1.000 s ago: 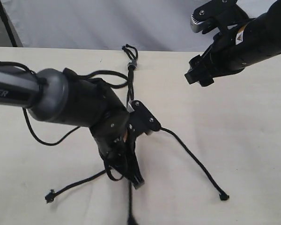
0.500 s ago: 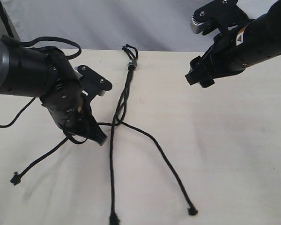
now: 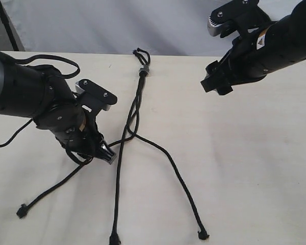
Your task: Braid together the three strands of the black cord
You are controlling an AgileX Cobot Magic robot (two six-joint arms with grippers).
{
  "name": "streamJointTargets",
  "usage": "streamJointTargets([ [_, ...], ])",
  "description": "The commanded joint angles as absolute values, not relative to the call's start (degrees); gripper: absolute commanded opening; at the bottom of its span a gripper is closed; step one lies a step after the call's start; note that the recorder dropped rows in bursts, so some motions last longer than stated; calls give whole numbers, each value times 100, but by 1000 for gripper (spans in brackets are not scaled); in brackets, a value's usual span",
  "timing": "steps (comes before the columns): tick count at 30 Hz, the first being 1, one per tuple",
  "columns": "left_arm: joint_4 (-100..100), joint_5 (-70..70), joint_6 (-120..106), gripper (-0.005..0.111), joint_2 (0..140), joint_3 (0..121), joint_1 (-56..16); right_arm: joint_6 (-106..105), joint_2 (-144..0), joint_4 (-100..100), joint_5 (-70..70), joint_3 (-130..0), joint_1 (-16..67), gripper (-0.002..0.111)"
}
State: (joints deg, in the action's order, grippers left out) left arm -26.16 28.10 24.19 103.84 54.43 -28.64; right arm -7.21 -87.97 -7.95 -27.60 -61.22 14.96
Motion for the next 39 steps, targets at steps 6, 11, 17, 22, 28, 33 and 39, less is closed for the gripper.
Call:
streamJointTargets([
  [6, -2901, 3328, 2389, 52, 10314, 5614, -2854, -689, -8884, -32, -2945, -6123, 1567, 73],
  [11, -3498, 3754, 2711, 11, 9395, 5920, -2575, -736, -8895, 423, -3203, -6123, 2063, 73],
  [17, -3759, 3498, 3184, 0, 8243, 5642, -1771, -736, -9080, 472, -3342, -6123, 3213, 73],
  [22, -3759, 2237, 3443, 0, 7517, 4928, -1044, -736, -9696, 449, -3336, -6230, 4190, 73],
  [28, -3768, 1176, 3443, 0, 7164, 4582, -599, -478, -10726, 449, -3692, -6844, 4757, 73],
  [33, -3768, 1176, 3443, 0, 7164, 4582, -599, -233, -11442, 449, -3810, -7069, 4904, 73],
  [39, -3722, 1176, 3443, 0, 7164, 4571, -600, -223, -11612, 201, -3799, -7069, 4904, 12],
])
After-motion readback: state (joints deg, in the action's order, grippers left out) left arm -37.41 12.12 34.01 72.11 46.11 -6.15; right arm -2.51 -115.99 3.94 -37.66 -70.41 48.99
